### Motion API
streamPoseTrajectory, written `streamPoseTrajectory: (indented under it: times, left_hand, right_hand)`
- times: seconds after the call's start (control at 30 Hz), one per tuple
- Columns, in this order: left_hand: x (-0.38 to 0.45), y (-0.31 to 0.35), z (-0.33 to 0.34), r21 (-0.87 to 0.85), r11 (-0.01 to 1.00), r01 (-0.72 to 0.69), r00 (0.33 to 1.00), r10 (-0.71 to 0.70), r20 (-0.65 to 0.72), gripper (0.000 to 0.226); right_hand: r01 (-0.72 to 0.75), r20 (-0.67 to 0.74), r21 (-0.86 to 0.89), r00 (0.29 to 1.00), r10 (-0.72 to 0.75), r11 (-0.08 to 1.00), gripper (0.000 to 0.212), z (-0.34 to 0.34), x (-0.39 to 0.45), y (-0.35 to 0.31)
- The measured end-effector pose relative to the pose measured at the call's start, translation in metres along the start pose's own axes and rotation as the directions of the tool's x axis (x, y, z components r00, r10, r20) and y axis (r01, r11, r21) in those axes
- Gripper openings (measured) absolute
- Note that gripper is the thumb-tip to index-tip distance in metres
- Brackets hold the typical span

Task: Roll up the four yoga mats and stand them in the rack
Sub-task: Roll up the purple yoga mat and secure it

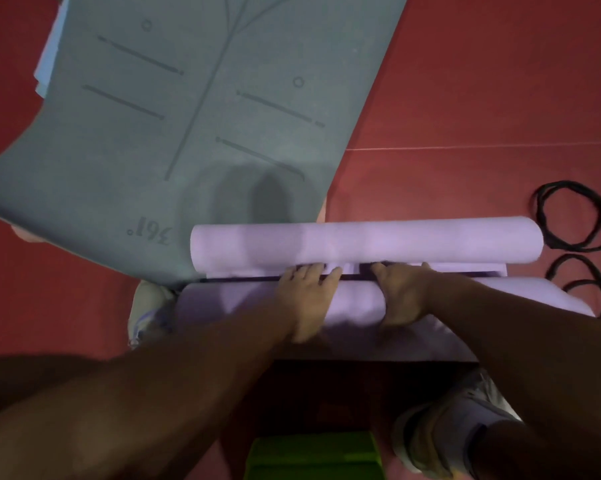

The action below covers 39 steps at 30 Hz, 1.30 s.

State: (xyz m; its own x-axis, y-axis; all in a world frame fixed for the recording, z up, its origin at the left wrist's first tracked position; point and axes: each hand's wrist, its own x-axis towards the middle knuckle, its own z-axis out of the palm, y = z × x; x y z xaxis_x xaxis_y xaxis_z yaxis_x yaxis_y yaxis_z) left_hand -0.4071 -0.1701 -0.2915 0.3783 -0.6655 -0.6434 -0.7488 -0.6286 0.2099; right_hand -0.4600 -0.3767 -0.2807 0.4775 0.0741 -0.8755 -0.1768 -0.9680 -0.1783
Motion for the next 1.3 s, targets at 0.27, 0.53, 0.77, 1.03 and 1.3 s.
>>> streamPoseTrajectory:
  times: [0.27,0.53,0.77,1.03,1.3]
  left_hand:
    - [-0.010,0.000,0.027,0.218,0.976,-0.021,0.994,0.043,-0.098,0.148]
    - [0.017,-0.009,-0.002,-0.014,0.999,-0.030,0.998,0.029,-0.051,0.118]
    - [0.023,-0.025,-0.006,-0.364,0.930,-0.037,0.972,0.119,0.205,0.122]
    - [-0.023,0.000,0.029,-0.185,0.971,-0.149,0.965,0.103,-0.240,0.130]
    - [-0.015,0.017,0.045,-0.186,0.980,-0.069,0.949,0.006,-0.315,0.108]
  right_hand:
    - [-0.104,-0.110,-0.049,0.989,0.098,0.993,0.156,0.017,-0.005,0.000]
    - [-0.002,-0.293,-0.034,0.956,-0.008,0.999,0.119,0.007,-0.015,0.005]
    - [-0.030,-0.178,-0.198,0.984,-0.006,0.980,0.136,0.026,-0.017,-0.006]
    - [0.040,-0.115,-0.180,0.991,-0.062,0.983,0.125,-0.002,-0.006,-0.006]
    - [0.009,-0.203,-0.183,0.978,-0.047,0.983,0.130,0.021,-0.008,0.000]
